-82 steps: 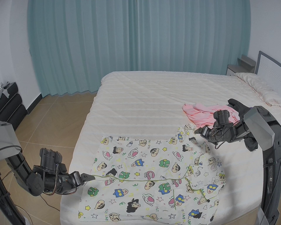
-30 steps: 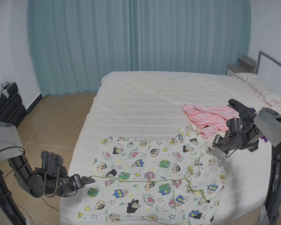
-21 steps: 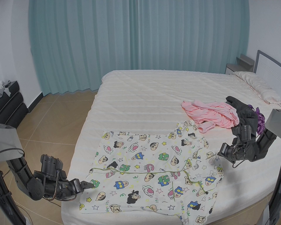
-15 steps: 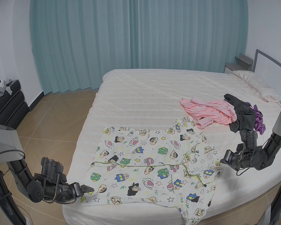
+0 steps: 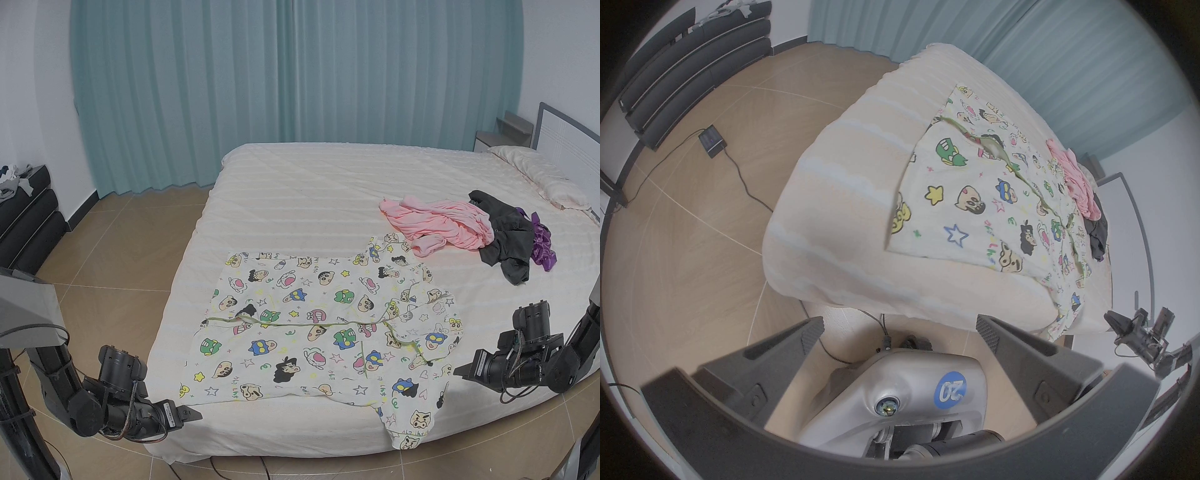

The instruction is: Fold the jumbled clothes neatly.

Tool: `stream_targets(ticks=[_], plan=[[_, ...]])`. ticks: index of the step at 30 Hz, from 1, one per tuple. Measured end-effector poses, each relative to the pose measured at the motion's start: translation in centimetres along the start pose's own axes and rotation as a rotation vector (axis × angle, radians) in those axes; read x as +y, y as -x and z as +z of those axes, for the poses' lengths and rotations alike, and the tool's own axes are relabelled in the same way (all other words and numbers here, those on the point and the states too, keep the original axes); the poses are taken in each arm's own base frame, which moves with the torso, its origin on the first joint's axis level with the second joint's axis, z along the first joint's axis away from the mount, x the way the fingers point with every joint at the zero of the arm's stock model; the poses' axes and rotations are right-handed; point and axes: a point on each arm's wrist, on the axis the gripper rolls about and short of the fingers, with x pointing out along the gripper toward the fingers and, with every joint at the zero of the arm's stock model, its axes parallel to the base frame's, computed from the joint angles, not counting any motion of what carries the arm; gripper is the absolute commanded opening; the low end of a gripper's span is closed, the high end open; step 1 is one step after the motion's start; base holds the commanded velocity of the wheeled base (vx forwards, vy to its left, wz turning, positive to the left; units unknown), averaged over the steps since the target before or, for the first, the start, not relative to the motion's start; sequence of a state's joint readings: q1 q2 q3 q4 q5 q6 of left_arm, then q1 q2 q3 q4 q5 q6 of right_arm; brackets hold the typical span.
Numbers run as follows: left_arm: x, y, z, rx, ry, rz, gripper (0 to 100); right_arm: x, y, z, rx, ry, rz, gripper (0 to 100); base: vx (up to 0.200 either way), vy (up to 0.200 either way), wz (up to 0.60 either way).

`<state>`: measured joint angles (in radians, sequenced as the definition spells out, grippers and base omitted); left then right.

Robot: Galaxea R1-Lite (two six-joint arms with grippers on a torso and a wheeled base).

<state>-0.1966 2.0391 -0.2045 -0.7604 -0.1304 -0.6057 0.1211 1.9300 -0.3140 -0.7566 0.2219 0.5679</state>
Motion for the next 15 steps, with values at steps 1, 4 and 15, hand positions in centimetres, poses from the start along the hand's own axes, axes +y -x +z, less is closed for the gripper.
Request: stream_targets(ticks=[1,4,15], plan=[[0.0,-0.1,0.1,-0.003,0.002,0.006,100,0.0,0.0,-0.2,0.010,0.003,0.004,100,0.000,0.000,0.00],[-0.2,-0.6,0.4,-0.021,0.014,0.026,100,-0.1,0.2,-1.1,0.049,0.018,0.010,100,0.000,0.000,0.00],[-2.8,-2.7,2.1,-0.144,0.128,0.068,100,0.7,0.4,-2.8,0.086,0.066,0.037,100,0.000,0.000,0.00]])
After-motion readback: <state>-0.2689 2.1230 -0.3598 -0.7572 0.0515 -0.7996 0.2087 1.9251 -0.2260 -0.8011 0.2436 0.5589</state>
